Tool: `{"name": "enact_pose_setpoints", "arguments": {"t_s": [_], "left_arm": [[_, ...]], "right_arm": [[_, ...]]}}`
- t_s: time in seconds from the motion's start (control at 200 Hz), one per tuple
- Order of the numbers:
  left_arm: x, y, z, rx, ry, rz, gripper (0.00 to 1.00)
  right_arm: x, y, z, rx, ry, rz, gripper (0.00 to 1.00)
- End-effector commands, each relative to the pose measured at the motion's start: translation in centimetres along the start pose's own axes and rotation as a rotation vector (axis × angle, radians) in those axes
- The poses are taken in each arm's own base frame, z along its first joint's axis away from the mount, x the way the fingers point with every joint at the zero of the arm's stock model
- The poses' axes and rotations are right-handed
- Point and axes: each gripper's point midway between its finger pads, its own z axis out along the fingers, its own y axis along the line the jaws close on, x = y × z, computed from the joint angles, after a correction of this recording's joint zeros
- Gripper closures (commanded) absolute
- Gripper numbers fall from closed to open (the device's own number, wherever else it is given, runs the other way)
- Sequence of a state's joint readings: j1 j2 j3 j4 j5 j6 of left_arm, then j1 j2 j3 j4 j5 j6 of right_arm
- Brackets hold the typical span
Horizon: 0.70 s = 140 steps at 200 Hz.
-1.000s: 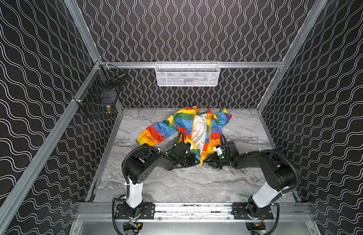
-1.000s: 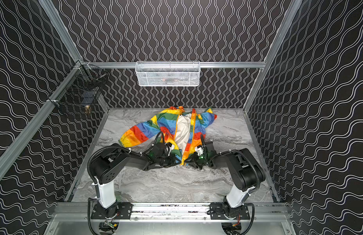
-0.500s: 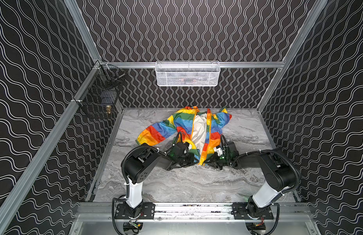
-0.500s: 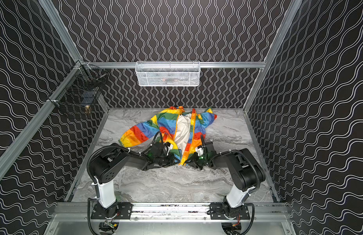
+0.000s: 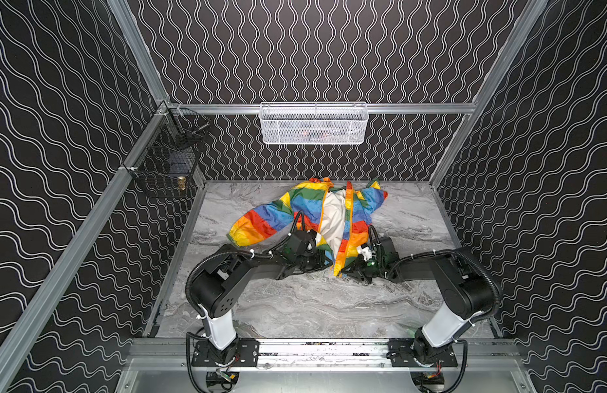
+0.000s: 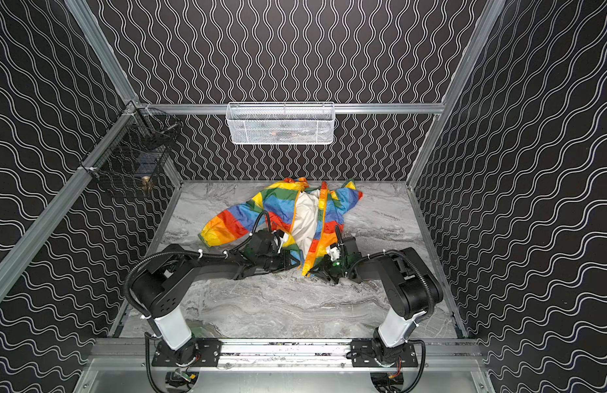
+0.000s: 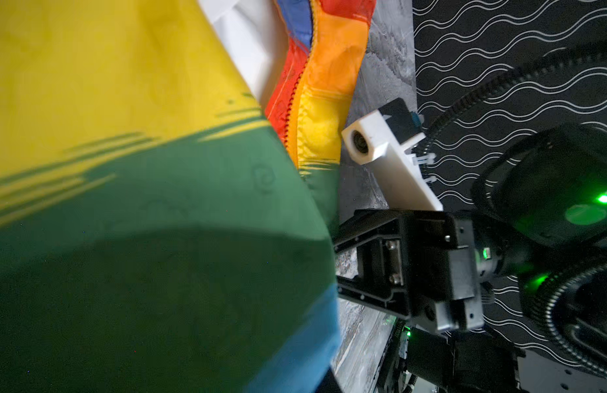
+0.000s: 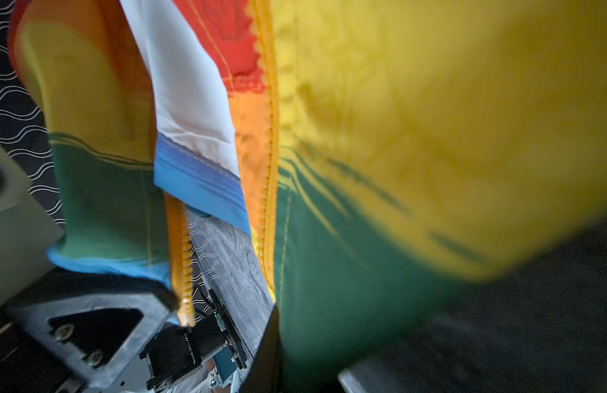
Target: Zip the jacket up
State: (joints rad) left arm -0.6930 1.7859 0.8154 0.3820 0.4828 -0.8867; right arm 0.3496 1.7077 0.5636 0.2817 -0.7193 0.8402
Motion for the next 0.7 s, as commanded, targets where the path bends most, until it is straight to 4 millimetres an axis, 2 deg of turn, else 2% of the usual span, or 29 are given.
{"name": "enact_pose_setpoints", "arguments": {"t_s": [0.0, 0.335, 0.696], "left_arm": [[0.0, -0.4, 0.1, 0.001, 0.013, 0.026, 1.0], [1.1, 0.7, 1.6, 0.021, 0.034, -0.026, 1.0], [1.8, 0.3, 2.5, 0.045, 0.071, -0.016, 1.0]], "right_arm": [[0.2, -1.7, 0.0, 0.073, -0.01, 0.037, 0.87], [0.3, -1.8, 0.2, 0.059, 0.0, 0.042, 0.87], [0.4, -1.9, 0.2, 0.059, -0.003, 0.051, 0.87]]}}
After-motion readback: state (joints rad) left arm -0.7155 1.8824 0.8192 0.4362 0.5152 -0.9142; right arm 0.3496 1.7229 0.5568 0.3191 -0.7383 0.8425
